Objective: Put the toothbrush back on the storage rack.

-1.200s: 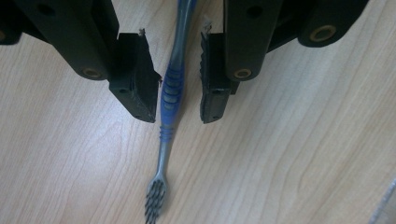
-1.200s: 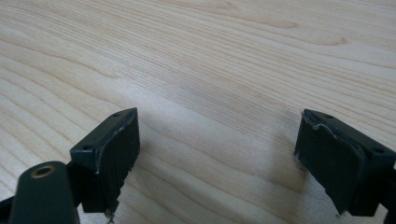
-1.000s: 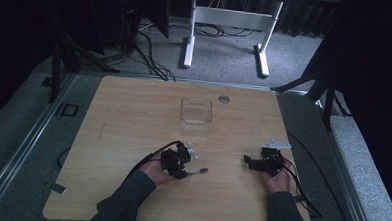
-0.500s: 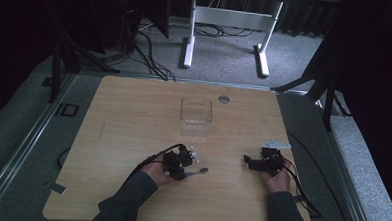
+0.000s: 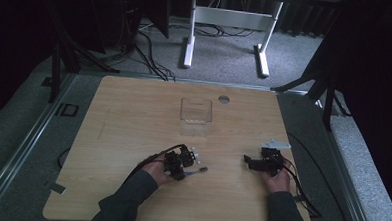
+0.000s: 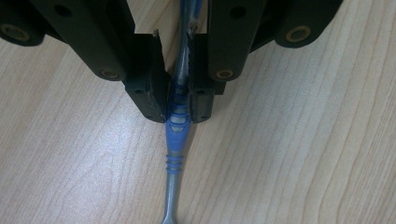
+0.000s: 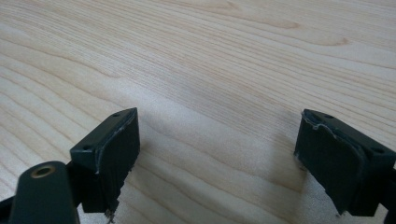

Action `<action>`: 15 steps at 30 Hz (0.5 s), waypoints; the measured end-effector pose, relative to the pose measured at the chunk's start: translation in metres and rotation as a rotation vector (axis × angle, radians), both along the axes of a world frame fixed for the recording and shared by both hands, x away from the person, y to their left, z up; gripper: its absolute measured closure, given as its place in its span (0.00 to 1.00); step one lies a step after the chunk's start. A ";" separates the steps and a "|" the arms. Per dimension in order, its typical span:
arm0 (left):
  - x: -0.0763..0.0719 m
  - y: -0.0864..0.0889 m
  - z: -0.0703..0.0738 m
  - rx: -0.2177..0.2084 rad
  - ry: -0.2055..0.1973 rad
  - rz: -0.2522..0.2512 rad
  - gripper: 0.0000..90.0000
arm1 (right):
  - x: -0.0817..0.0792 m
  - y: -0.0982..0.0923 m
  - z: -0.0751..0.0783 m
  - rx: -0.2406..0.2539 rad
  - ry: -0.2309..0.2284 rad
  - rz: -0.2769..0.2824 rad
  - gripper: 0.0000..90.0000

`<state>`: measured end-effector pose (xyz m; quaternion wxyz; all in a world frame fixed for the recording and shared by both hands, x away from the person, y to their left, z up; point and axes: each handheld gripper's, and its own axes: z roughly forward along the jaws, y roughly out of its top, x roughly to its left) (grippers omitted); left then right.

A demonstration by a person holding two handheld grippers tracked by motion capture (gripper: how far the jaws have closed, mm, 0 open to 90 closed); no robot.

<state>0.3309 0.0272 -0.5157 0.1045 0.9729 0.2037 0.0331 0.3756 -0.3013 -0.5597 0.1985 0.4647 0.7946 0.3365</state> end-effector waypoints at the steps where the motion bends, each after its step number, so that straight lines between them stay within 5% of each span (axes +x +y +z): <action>1: 0.000 0.000 0.000 0.005 0.004 -0.001 0.85 | 0.000 0.000 0.000 0.000 0.000 0.000 0.15; 15: 0.001 -0.005 -0.002 0.024 0.037 -0.017 0.87 | 0.000 0.000 0.000 0.000 0.000 0.000 0.15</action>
